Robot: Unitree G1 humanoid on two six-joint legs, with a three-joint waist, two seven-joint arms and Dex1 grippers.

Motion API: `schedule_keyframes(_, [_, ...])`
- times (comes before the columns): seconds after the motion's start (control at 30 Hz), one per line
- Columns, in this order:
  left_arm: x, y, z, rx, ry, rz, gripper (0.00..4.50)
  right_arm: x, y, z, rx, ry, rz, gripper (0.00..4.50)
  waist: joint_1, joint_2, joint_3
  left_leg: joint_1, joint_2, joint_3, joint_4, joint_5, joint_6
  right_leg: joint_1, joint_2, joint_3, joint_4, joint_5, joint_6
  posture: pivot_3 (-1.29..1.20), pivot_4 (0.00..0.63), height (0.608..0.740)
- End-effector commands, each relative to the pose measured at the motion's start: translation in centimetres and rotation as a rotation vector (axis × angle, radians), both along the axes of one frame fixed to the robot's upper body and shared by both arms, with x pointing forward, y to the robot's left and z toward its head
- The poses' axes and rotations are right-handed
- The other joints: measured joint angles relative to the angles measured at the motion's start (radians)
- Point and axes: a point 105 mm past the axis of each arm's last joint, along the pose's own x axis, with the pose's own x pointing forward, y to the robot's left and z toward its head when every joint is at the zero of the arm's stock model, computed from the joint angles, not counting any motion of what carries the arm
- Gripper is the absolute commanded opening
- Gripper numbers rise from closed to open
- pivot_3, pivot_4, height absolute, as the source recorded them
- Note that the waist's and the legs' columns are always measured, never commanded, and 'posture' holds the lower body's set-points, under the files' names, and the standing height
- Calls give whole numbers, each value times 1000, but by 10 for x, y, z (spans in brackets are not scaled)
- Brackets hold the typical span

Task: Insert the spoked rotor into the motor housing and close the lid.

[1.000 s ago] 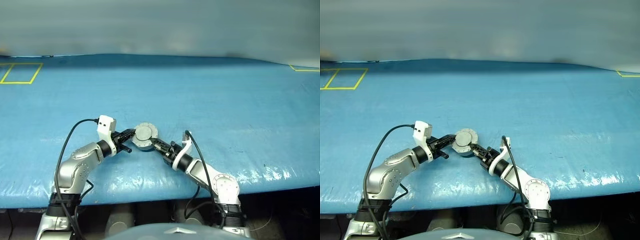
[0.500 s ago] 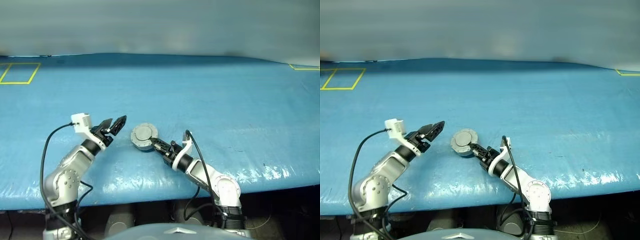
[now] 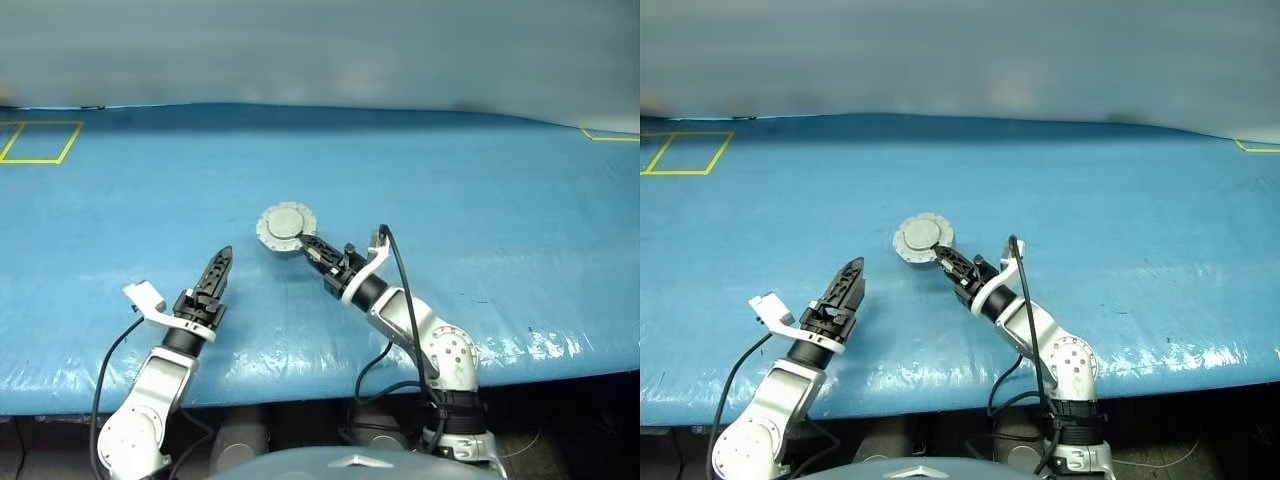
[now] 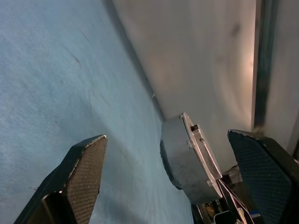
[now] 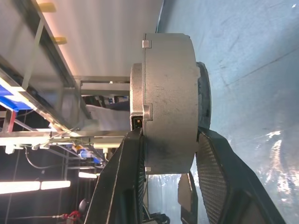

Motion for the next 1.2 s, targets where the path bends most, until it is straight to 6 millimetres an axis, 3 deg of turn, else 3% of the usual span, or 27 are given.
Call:
schedule_keyframes(0.03, [0,-22,12,-223,-43,-18,4500,-8,19,44,136,-117,68,1196,0,0,0,0,0,0,0,0,0,0,0,0,0,0,0,0,150,740])
schedule_keyframes(0.37, [15,-36,15,-351,-28,-81,4500,-31,35,48,153,-114,162,1196,0,0,0,0,0,-1,1,0,0,0,1,0,1,0,0,0,150,740])
schedule_keyframes(0.77, [20,-44,27,-401,-58,-112,4500,-36,34,29,87,-72,186,1196,0,0,0,0,0,-1,4,0,0,1,1,0,1,1,1,0,150,740])
schedule_keyframes(0.87, [18,-42,25,-399,-47,-110,3937,-33,32,25,77,-67,170,1196,0,0,0,0,-1,-1,4,0,0,1,1,0,1,1,1,0,150,740])
schedule_keyframes(1.03, [15,-41,23,-390,-24,-106,2418,-26,26,19,21,-92,125,1196,0,0,0,0,0,-1,4,0,0,1,2,0,1,1,1,0,150,740])
schedule_keyframes(1.17, [16,-40,23,-378,-15,-99,2433,-24,20,15,-189,-276,127,1196,2,0,0,0,-1,-1,5,0,0,1,2,0,1,1,1,0,150,740])
schedule_keyframes(1.2, [18,-39,22,-367,-7,-91,2433,-26,20,13,-324,-389,140,1546,3,0,0,-1,-1,-1,6,0,0,1,2,0,1,1,1,0,150,740])
